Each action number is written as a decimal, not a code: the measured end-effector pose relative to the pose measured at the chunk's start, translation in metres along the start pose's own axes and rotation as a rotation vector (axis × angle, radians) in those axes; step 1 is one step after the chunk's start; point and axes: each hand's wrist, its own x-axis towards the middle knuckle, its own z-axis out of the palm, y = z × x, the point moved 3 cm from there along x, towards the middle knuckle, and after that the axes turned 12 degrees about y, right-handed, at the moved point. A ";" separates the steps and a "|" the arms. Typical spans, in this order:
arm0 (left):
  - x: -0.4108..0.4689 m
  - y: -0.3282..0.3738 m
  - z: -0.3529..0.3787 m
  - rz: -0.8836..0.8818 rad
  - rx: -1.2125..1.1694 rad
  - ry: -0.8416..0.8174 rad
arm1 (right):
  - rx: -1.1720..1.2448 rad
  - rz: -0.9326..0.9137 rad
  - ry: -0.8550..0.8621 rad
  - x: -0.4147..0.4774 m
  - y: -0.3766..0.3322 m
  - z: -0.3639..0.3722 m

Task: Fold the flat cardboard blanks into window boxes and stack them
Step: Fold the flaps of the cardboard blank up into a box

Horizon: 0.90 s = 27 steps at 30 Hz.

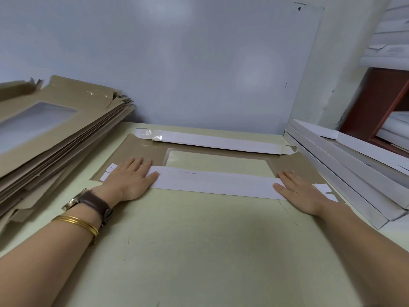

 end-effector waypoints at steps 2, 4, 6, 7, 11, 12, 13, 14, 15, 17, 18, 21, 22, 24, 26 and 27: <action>0.001 0.000 0.000 -0.001 0.005 0.003 | 0.008 0.000 0.011 0.000 0.001 0.000; 0.001 0.000 0.000 -0.011 -0.004 -0.001 | 0.024 -0.001 0.024 -0.001 0.001 0.000; 0.001 0.001 -0.002 -0.024 -0.025 0.000 | 0.039 -0.003 0.044 -0.001 0.002 0.000; 0.000 0.002 -0.004 -0.030 -0.035 0.001 | 0.050 -0.003 0.053 -0.001 0.003 0.000; 0.002 0.009 -0.015 -0.059 -0.088 0.025 | 0.104 -0.012 0.108 0.000 0.004 -0.004; 0.002 0.011 -0.017 -0.059 -0.100 0.038 | 0.115 -0.017 0.117 0.000 0.003 -0.005; 0.002 0.013 -0.019 -0.057 -0.115 0.052 | 0.117 -0.019 0.123 0.000 0.003 -0.007; 0.003 0.014 -0.022 -0.056 -0.132 0.068 | 0.105 -0.019 0.133 0.000 0.003 -0.008; 0.003 0.015 -0.024 -0.055 -0.151 0.085 | 0.081 -0.021 0.152 -0.001 0.002 -0.010; 0.003 0.018 -0.029 -0.052 -0.179 0.132 | 0.061 -0.040 0.206 -0.003 -0.001 -0.016; 0.002 0.019 -0.032 -0.048 -0.195 0.163 | 0.072 -0.054 0.234 -0.005 -0.003 -0.019; -0.003 0.022 -0.043 -0.061 -0.279 0.276 | 0.089 -0.087 0.309 -0.010 -0.007 -0.032; -0.005 0.022 -0.047 -0.072 -0.306 0.311 | 0.085 -0.091 0.326 -0.011 -0.007 -0.037; -0.009 0.023 -0.056 -0.075 -0.334 0.373 | 0.091 -0.113 0.359 -0.014 -0.007 -0.047; -0.012 0.023 -0.063 -0.052 -0.351 0.404 | 0.121 -0.148 0.398 -0.019 -0.007 -0.056; -0.014 0.023 -0.066 -0.035 -0.357 0.405 | 0.126 -0.165 0.411 -0.023 -0.007 -0.059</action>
